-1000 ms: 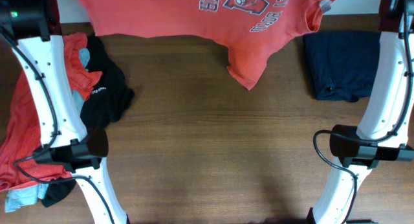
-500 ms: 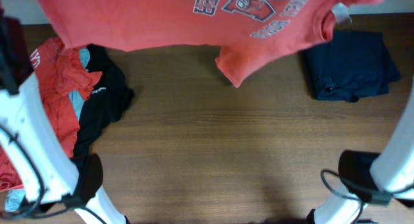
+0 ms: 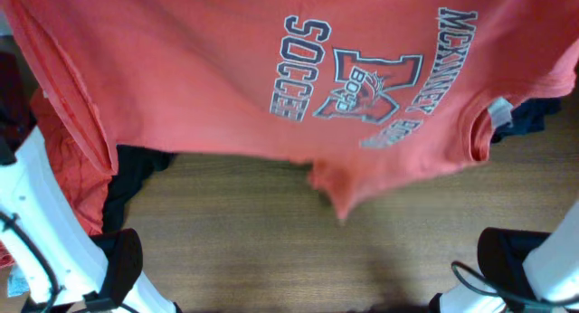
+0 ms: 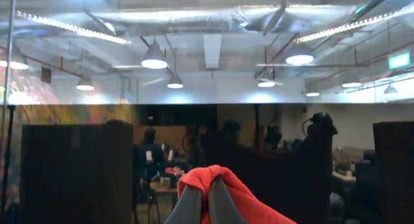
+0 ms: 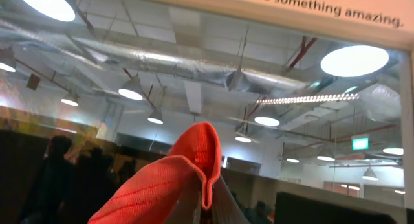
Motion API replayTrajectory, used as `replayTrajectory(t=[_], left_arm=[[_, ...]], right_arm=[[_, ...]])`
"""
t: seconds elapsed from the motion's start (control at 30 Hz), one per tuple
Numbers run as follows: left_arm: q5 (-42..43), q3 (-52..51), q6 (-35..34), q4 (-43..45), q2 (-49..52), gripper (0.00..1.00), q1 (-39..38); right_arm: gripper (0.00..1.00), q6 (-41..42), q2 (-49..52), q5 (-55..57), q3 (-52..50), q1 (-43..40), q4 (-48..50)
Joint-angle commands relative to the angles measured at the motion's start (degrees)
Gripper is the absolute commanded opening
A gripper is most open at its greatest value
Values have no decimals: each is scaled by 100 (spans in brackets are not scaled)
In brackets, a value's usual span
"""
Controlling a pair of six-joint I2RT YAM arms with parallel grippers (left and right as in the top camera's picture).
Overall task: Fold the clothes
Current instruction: 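Lift the shirt high with both grippers and shake it out, then lower the shirt onto the table with both grippers, laying it flat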
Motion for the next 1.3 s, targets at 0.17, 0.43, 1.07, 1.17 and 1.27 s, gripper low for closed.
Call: replayTrajectory(t=[0.17, 0.43, 1.07, 1.17, 1.27], left_arm=[[44, -758, -90, 1010, 424, 0, 20], [44, -802, -614, 2498, 1102, 0, 20], [940, -415, -927, -743, 1080, 0, -44], [763, -415, -927, -2249, 1165, 0, -46], [662, -415, -927, -3298, 1303, 0, -44]], right_arm=[[4, -35, 944, 168, 0, -9, 758], [4, 422, 1497, 332, 0, -9, 1982], [4, 417, 1174, -466, 0, -9, -682], [4, 417, 1182, -531, 0, -9, -1703], [4, 415, 1182, -575, 0, -9, -2601]])
